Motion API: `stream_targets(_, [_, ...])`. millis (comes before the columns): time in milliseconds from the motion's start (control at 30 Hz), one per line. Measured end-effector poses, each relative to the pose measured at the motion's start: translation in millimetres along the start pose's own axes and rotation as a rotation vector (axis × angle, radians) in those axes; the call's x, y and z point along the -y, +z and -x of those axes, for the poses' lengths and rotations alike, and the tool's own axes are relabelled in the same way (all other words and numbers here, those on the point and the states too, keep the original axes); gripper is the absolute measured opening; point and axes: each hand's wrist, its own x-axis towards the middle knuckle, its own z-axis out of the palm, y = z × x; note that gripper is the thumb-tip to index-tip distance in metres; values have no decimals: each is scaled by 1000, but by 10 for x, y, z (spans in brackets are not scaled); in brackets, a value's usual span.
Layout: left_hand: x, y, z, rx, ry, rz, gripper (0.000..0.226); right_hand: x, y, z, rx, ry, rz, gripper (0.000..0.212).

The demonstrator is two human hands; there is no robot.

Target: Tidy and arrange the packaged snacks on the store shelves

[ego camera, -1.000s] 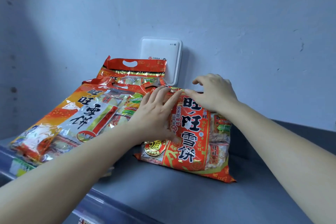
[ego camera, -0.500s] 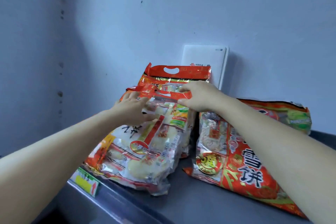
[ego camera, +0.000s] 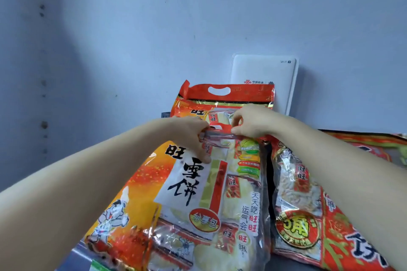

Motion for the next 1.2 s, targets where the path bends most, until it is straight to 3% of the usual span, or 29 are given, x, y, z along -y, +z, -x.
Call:
stream_targets(67, [-13, 14, -47, -24, 19, -12, 52, -70, 20, -49, -68, 12, -34, 34])
stream_targets(167, [-55, 8, -17, -10, 46, 10, 49, -160, -34, -136, -121, 63, -100, 41])
stream_targets(300, [-102, -155, 111, -50, 72, 68, 50, -274, -181, -193, -166, 82, -229, 33])
stream_targets(367, [-150, -301, 160, -211, 68, 8, 53, -317, -262, -261, -201, 105, -374, 42])
stream_targets(467, [-184, -397, 150, -531, 44, -244, 62, -350, -410, -310, -217, 147, -782, 56])
stream_targets(567, [-111, -262, 77, -596, 39, -280, 71, -373, -483, -332, -158, 136, -920, 56])
stream_targets(633, [-82, -156, 28, -546, 29, -288, 78, -398, -434, -407, -196, 130, -699, 46])
stream_targets(733, [-115, -51, -9, -473, 33, -304, 86, -428, -284, -593, -157, 150, -104, 56])
stream_targets(800, [-130, -16, -18, -455, 35, -259, 88, -416, -190, -676, -162, 180, 79, 59])
stream_targets(900, [-118, -2, -18, -441, 38, -198, 81, -386, -79, -752, -210, 174, 200, 63])
stream_targets(1033, [-96, -2, -46, -415, 44, -188, 76, -364, -28, -807, -408, 45, 217, 83])
stream_targets(1100, [-91, 5, -61, -409, 44, -181, 76, -357, -49, -833, -392, 62, 233, 78])
stream_targets(1200, [-90, 5, -58, -412, 47, -182, 76, -333, -58, -899, -328, 138, 332, 54])
